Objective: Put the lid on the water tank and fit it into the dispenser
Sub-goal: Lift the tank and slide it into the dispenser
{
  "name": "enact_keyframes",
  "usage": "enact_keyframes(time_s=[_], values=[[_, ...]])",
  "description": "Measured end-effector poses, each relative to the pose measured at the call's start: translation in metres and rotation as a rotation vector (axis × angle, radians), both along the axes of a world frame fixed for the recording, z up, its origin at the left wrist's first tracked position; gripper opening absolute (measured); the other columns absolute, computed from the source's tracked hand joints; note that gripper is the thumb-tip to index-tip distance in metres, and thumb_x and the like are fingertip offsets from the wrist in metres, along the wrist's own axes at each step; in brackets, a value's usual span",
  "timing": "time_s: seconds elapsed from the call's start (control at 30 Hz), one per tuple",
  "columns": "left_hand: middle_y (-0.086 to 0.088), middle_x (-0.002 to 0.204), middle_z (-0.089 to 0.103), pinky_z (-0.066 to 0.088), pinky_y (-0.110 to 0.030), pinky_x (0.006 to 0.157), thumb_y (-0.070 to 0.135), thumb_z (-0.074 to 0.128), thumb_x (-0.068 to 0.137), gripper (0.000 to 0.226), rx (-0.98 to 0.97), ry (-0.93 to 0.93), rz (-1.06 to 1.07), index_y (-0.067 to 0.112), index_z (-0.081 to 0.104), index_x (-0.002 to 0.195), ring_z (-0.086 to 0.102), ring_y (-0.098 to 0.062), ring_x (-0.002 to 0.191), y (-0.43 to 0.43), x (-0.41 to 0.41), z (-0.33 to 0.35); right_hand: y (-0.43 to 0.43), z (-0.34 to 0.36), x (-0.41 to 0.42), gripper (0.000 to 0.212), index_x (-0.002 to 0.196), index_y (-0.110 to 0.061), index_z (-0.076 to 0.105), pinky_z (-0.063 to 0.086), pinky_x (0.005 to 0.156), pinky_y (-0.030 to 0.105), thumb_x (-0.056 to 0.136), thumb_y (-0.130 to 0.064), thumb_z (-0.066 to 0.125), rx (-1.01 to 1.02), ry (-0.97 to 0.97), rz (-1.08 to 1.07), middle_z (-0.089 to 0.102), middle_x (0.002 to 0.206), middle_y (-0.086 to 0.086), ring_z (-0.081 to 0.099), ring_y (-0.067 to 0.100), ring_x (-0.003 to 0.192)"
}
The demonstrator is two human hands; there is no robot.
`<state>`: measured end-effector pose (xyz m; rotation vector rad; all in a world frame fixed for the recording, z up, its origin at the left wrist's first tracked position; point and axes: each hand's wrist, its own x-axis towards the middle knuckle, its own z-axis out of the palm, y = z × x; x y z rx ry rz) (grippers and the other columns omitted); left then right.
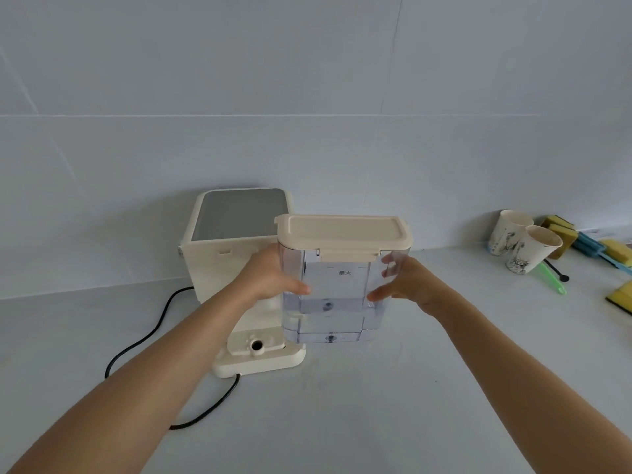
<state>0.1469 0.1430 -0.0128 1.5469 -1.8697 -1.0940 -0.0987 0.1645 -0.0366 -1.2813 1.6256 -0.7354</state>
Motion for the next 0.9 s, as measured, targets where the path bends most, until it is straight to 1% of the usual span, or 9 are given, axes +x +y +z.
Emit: enact_keyframes(time_s=[0.07,0.17,0.3,0.37,0.43,0.5,0.63,0.77,0.9], values=[[-0.002,0.113,0.063,0.042,-0.029,0.09,0.009,0.084,0.056,0.067,-0.01,0.012,0.037,0.015,0.053,0.116,0.056,-0.02,0.106,0.004,0.016,0.004,-0.006,0.002,0.015,0.077,0.115,-0.008,0.04,0.048,0.086,0.036,0.051,0.001,0.082,-0.011,-0.009,0.032,0.049,0.088,0.0,0.053,0.018,0.09],[0.003,0.106,0.058,0.041,-0.028,0.091,0.007,0.084,0.056,0.069,-0.016,0.011,0.096,0.014,0.053,0.117,0.054,-0.018,0.103,0.008,0.039,0.009,-0.013,0.003,0.039,0.087,0.124,-0.009,0.037,0.043,0.099,0.042,0.051,-0.001,0.082,-0.025,-0.023,0.07,0.049,0.098,0.006,0.049,0.027,0.106],[-0.007,0.12,0.063,0.042,-0.041,0.103,0.001,0.082,0.055,0.07,0.018,0.051,0.154,0.01,0.055,0.119,0.057,-0.024,0.113,0.012,0.069,0.013,-0.022,0.007,0.073,0.087,0.129,-0.009,0.037,0.039,0.101,0.041,0.054,0.003,0.08,-0.061,-0.058,0.161,0.052,0.11,0.004,0.045,0.027,0.114],[-0.005,0.123,0.06,0.04,-0.037,0.104,0.001,0.082,0.056,0.073,0.022,0.043,0.189,0.011,0.053,0.122,0.054,-0.022,0.116,0.013,0.081,0.014,-0.025,0.008,0.087,0.079,0.122,-0.014,0.044,0.042,0.098,0.039,0.054,0.005,0.079,-0.074,-0.07,0.195,0.055,0.107,0.0,0.047,0.023,0.112],[-0.004,0.119,0.061,0.042,-0.033,0.1,0.002,0.082,0.056,0.071,0.027,0.036,0.216,0.012,0.054,0.121,0.054,-0.022,0.114,0.014,0.091,0.015,-0.027,0.008,0.099,0.065,0.106,-0.021,0.051,0.046,0.083,0.026,0.054,0.006,0.078,-0.083,-0.083,0.204,0.055,0.091,-0.01,0.051,0.015,0.097],[-0.007,0.119,0.063,0.045,-0.035,0.098,0.001,0.082,0.056,0.07,0.047,0.037,0.231,0.012,0.055,0.12,0.057,-0.024,0.112,0.013,0.1,0.015,-0.028,0.006,0.111,0.063,0.098,-0.026,0.046,0.043,0.086,0.027,0.054,0.007,0.077,-0.081,-0.112,0.212,0.052,0.089,-0.013,0.048,0.017,0.097],[-0.009,0.118,0.064,0.046,-0.037,0.097,0.0,0.081,0.056,0.066,0.095,0.044,0.246,0.011,0.057,0.117,0.058,-0.026,0.11,0.01,0.114,0.011,-0.032,0.003,0.127,0.069,0.105,-0.025,0.047,0.039,0.101,0.043,0.053,0.01,0.076,-0.067,-0.156,0.223,0.058,0.109,-0.001,0.047,0.025,0.113],[-0.008,0.112,0.067,0.047,-0.031,0.09,-0.004,0.08,0.056,0.058,0.109,0.08,0.265,0.012,0.062,0.108,0.061,-0.024,0.105,0.008,0.123,0.005,-0.035,0.001,0.136,0.07,0.106,-0.025,0.047,0.041,0.095,0.037,0.053,0.011,0.075,-0.074,-0.14,0.208,0.056,0.122,0.008,0.048,0.028,0.115],[-0.01,0.115,0.067,0.046,-0.041,0.099,-0.006,0.079,0.055,0.062,0.135,0.122,0.281,0.008,0.06,0.112,0.061,-0.025,0.108,0.005,0.124,-0.002,-0.037,-0.005,0.138,0.071,0.106,-0.022,0.047,0.041,0.095,0.037,0.051,0.011,0.077,-0.084,-0.131,0.172,0.057,0.121,0.008,0.049,0.028,0.115]])
